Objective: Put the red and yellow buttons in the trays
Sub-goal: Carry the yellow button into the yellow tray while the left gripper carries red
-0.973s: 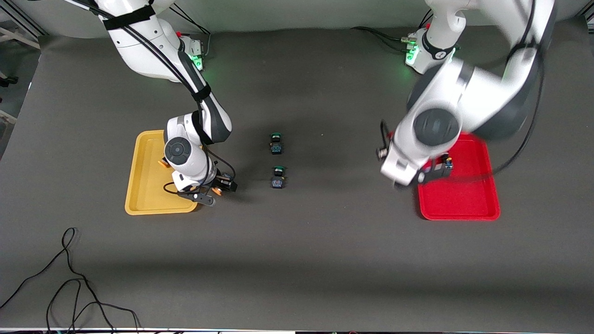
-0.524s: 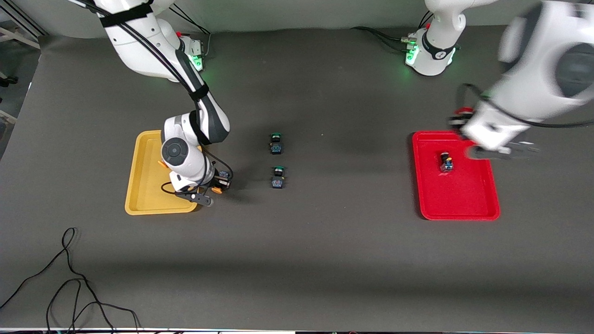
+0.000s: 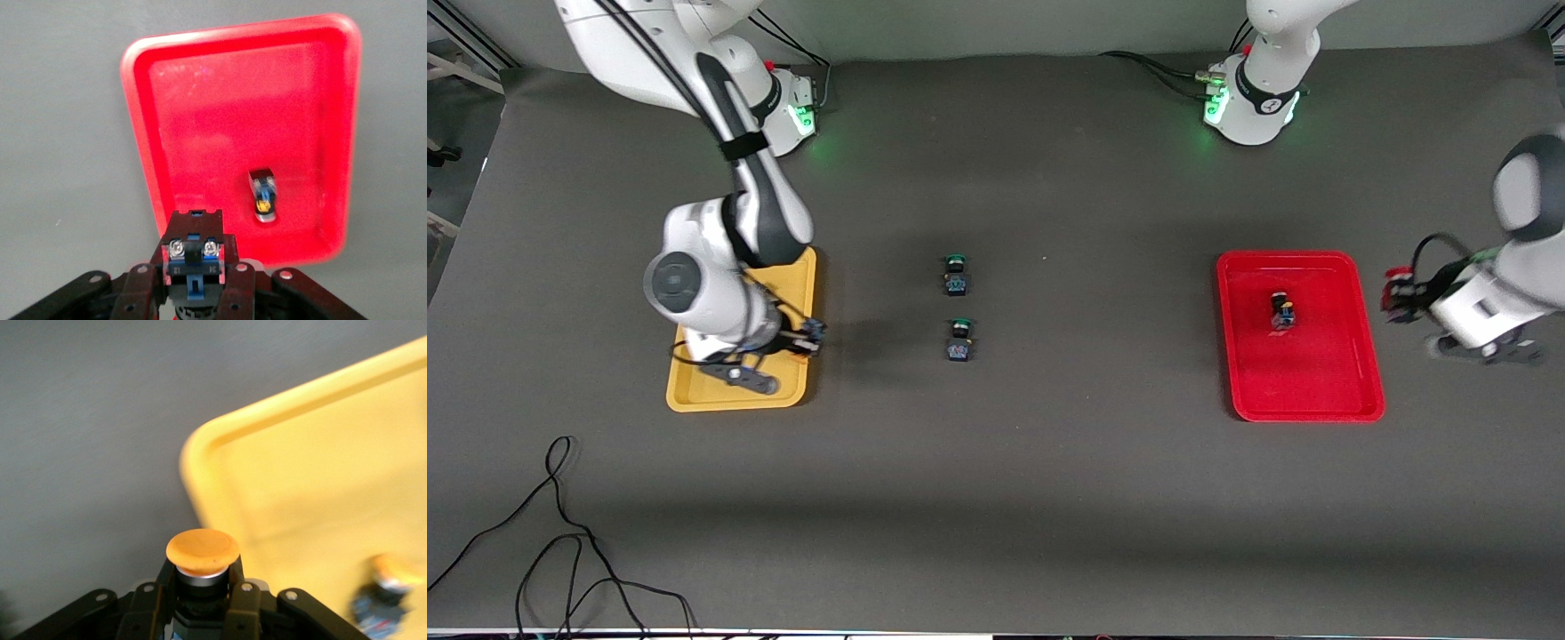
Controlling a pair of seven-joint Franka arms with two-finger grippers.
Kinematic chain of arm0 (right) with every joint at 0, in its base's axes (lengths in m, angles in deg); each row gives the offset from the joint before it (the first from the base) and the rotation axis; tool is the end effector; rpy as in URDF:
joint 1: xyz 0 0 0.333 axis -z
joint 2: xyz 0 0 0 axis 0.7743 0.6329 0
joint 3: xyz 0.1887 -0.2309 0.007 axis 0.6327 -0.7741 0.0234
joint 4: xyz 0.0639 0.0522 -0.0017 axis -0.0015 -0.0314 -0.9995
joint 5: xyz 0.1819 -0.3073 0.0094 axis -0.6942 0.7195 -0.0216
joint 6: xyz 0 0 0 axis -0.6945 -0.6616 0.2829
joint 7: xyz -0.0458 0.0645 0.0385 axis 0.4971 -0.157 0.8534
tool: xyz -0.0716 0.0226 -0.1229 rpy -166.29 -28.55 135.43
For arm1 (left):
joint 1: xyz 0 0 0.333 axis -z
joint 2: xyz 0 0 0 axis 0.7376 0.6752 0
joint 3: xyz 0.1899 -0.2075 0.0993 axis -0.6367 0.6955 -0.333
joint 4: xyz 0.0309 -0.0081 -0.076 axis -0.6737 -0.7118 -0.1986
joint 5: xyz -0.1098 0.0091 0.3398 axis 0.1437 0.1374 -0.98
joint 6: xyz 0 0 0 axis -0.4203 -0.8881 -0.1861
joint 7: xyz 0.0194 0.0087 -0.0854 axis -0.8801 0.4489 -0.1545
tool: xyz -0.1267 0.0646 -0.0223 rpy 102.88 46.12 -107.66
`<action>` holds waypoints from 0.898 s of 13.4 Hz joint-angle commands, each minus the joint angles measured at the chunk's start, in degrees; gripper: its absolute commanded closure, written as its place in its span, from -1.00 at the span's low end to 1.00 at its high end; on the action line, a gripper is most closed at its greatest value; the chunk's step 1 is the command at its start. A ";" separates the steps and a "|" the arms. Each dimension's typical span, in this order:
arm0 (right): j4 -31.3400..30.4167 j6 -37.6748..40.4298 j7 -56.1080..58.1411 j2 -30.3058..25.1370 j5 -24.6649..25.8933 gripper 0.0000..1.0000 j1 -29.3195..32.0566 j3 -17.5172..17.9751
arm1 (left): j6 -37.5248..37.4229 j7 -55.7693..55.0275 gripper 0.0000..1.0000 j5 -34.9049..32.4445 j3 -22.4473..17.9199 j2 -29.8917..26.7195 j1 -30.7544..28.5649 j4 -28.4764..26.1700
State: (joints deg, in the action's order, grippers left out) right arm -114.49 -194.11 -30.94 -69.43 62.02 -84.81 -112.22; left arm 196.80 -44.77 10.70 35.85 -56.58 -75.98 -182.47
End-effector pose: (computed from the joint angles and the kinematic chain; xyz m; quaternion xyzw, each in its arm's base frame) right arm 0.5333 0.1104 0.2440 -0.9855 0.1659 0.0355 0.0041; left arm 0.5306 0.0608 0.3157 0.9916 -0.0678 -0.1098 0.0079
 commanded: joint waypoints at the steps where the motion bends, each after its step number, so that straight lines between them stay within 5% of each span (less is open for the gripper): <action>1: -3.74 -2.07 8.16 -0.43 -1.47 0.72 -0.03 -4.25 | 8.43 -0.54 1.00 -4.78 0.30 7.53 -0.12 -1.18; 6: -6.91 -8.77 14.42 2.30 -6.48 0.63 0.67 -4.44 | 16.81 -0.63 1.00 -5.15 -1.80 14.50 0.23 -2.15; 8: -6.91 -8.94 14.51 2.48 -6.48 0.55 0.76 -4.44 | 16.55 -0.63 0.72 -5.23 -1.89 14.77 0.15 -2.24; 9: -6.91 -9.20 14.51 2.74 -6.40 0.47 0.76 -4.44 | 16.29 -0.72 -0.26 -5.23 -1.89 14.68 0.23 -2.24; 10: -6.91 -9.21 14.51 2.74 -6.39 0.06 0.76 -4.44 | 15.76 -0.54 -0.98 -5.23 -1.89 13.81 0.41 -2.06; 11: -6.91 -9.21 14.60 2.74 -6.48 -0.71 0.76 -4.44 | 14.36 -0.54 -1.00 -5.23 -1.81 11.80 0.59 -1.97; 12: -6.91 -9.21 14.60 2.65 -6.48 -1.00 0.76 -4.44 | 11.39 -0.63 -1.00 -5.15 -1.46 9.61 0.59 -1.54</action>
State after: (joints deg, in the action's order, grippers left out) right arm -121.47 -202.44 -18.56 -66.83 57.38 -83.62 -116.30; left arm 212.67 -44.90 6.14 34.24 -41.81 -75.96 -183.88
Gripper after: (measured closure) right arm 0.529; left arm 0.423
